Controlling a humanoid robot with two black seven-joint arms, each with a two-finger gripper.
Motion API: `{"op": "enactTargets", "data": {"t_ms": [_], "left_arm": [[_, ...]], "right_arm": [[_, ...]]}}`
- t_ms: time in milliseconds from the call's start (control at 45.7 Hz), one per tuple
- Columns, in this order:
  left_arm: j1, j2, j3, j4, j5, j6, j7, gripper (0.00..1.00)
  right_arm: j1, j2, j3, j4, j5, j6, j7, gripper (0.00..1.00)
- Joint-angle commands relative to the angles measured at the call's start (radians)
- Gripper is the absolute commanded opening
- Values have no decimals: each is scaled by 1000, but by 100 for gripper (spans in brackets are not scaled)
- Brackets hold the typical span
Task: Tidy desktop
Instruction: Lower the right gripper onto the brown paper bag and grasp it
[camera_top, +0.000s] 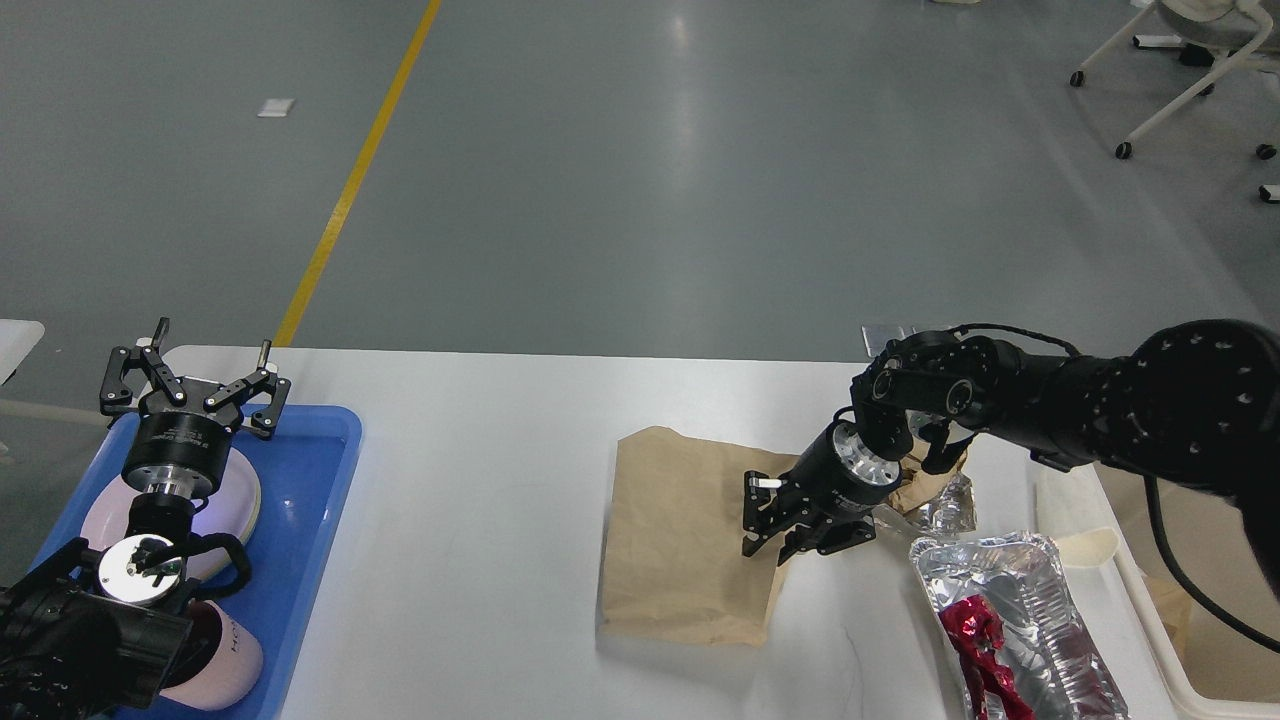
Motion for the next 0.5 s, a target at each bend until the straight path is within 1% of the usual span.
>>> {"op": "enactTargets", "data": {"t_ms": [0, 219, 394, 481], "left_arm": [[0, 0, 0, 0, 0, 0, 0, 96], [0, 1, 0, 0, 0, 0, 0, 96], [0, 0, 0, 0, 0, 0, 0, 96], [0, 0, 0, 0, 0, 0, 0, 96]], "right_arm": [[65, -54, 45, 75, 0, -7, -2, 0], [179, -194, 120, 144, -2, -6, -1, 0], [220, -214, 131, 147, -2, -7, -2, 0], [260, -258, 151, 145, -2, -6, -1, 0]]}}
